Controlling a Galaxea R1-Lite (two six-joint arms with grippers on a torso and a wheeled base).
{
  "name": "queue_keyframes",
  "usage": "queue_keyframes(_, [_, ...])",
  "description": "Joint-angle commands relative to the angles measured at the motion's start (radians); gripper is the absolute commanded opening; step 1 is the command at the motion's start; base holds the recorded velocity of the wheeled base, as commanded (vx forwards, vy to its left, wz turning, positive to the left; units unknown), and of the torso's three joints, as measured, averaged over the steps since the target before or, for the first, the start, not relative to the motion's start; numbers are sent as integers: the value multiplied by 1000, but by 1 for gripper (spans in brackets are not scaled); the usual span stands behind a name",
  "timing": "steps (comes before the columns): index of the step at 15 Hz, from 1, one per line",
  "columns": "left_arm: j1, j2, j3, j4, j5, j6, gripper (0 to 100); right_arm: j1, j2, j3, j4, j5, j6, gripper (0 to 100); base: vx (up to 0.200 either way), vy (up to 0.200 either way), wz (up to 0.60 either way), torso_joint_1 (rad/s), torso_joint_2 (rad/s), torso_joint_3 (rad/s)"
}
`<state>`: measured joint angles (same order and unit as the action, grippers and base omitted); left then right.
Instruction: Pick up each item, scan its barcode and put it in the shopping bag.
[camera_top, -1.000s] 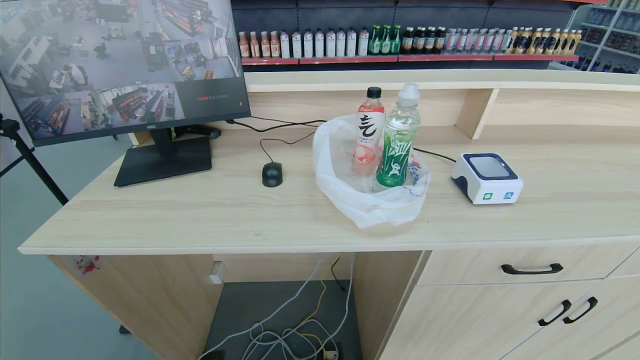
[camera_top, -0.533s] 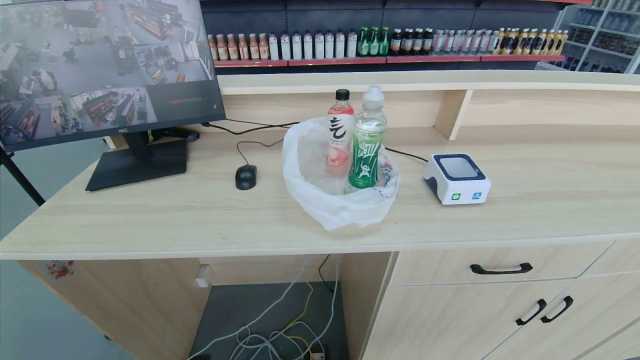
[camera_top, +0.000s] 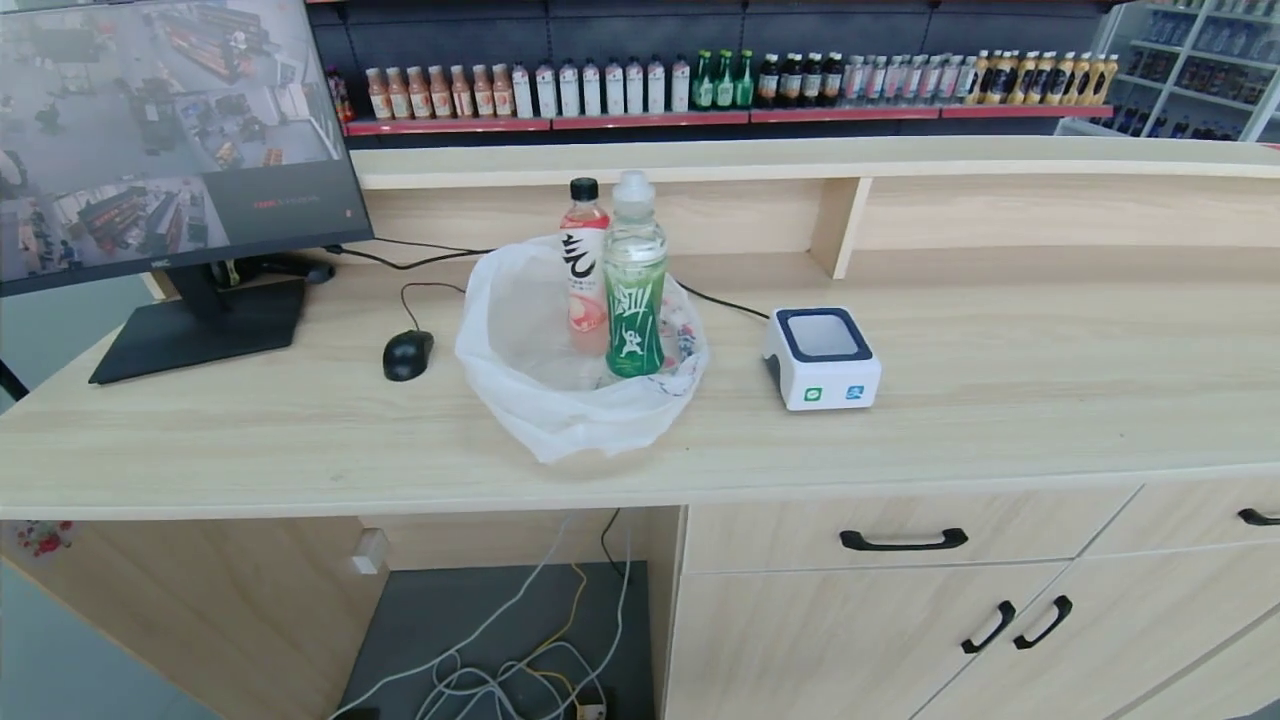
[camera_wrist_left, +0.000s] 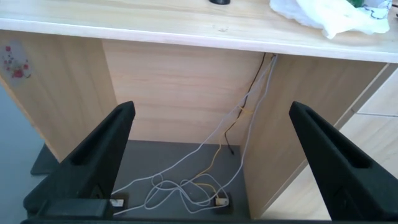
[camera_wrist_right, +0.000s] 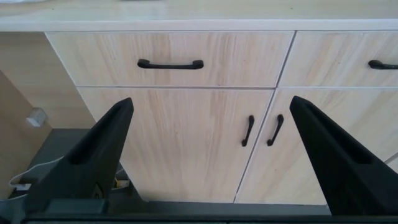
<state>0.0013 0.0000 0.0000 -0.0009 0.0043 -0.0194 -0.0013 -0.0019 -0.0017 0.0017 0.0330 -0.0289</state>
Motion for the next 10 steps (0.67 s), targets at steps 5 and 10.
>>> queue_keyframes(5, [0,0,0,1,0,-1,100,0,2,0,0,-1,7,100,0,-200,0,1,3,5])
queue_keyframes(10, [0,0,0,1,0,-1,100,0,2,0,0,-1,4,100,0,-160,0,1,-2,0])
